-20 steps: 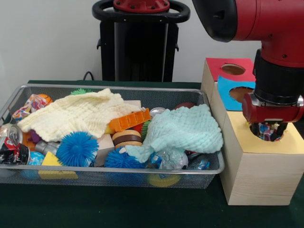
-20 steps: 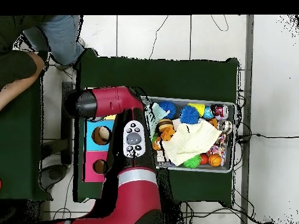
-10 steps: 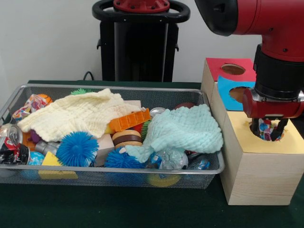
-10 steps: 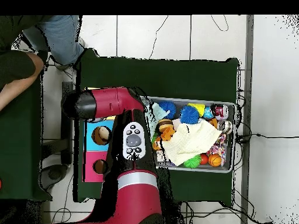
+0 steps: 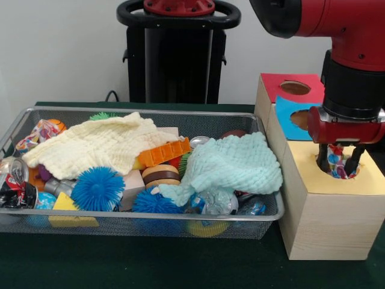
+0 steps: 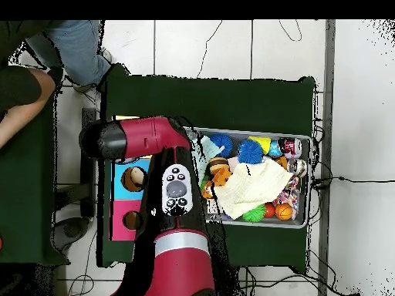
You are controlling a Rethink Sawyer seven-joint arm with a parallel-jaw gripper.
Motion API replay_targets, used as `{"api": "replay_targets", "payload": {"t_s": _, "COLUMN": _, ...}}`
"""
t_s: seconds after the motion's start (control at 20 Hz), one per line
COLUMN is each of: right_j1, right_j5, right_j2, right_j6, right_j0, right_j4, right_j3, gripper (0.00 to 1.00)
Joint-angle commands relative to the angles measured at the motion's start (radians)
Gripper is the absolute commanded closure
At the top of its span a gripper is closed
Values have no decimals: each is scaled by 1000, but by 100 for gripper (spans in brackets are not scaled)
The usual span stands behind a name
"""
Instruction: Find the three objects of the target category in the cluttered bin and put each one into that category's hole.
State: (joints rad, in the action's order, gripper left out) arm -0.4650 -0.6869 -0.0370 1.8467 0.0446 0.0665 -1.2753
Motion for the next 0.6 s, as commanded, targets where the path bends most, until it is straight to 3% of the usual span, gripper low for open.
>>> {"api": "replay_targets", "payload": {"t_s": 0.05, "right_j1": -80, "right_j5": -25, "right_j2": -65, "right_j6": 12, "right_j0": -25, "right_j4": 13, "right_j3": -123, "gripper": 0}}
{"api": "replay_targets", "payload": {"t_s": 0.6, "right_j1": -91, "right_j5": -15, "right_j2": -72, "right_j6": 7, "right_j0": -35, "right_j4": 11, "right_j3": -138, "gripper": 0}}
